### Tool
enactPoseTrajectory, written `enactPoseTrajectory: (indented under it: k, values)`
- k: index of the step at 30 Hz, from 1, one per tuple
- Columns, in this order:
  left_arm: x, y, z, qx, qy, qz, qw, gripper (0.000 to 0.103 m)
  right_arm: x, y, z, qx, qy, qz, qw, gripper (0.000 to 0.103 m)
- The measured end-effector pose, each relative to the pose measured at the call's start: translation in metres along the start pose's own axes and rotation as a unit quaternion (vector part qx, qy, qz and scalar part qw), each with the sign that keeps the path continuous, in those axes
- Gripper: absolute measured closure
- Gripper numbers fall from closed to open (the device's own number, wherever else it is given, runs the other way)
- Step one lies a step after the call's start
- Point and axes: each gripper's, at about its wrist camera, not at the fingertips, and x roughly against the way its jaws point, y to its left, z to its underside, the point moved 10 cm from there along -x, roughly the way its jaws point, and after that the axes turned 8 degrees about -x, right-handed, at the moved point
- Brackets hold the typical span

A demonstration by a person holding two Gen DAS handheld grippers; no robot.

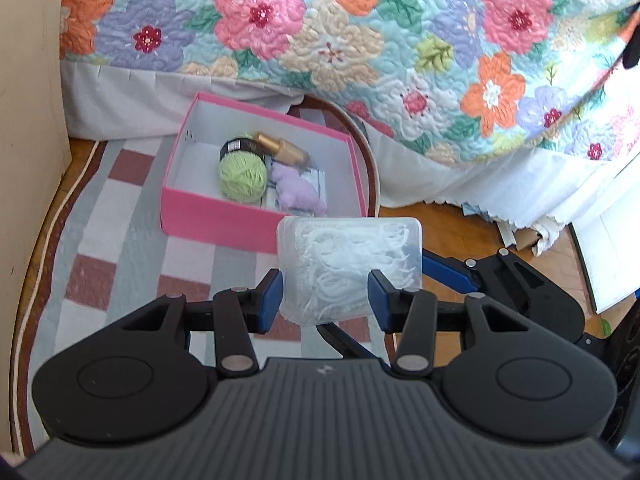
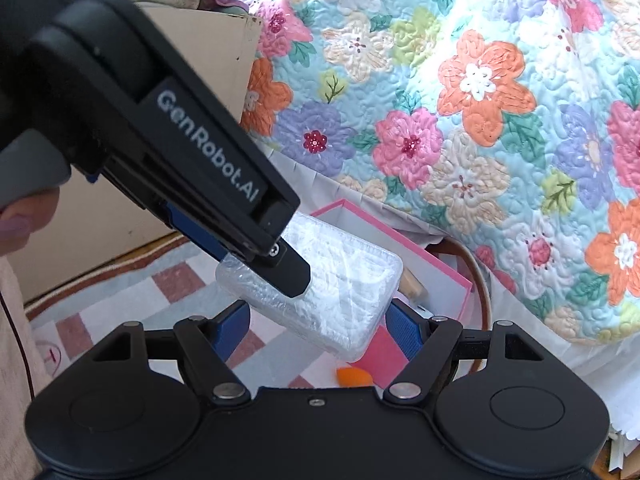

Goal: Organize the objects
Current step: 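Carry the floss box with the left tool over the pink box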

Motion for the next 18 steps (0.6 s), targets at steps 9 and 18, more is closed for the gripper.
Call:
enactPoseTrajectory:
  k: [9,18]
  values:
    - [-0.038,0.031,-0.033,0.023,0.009,0.019,0.9995,0.057,-0.046,-0.014,-0.018,0.001,0.026,-0.002,1.0,0.024]
    - [-0.106,0.04,-0.077,0.038,0.027,0.041,0.998,0.057,-0.099,-0.062,-0.031,-0.028,0.053,0.002,0.998,0.024]
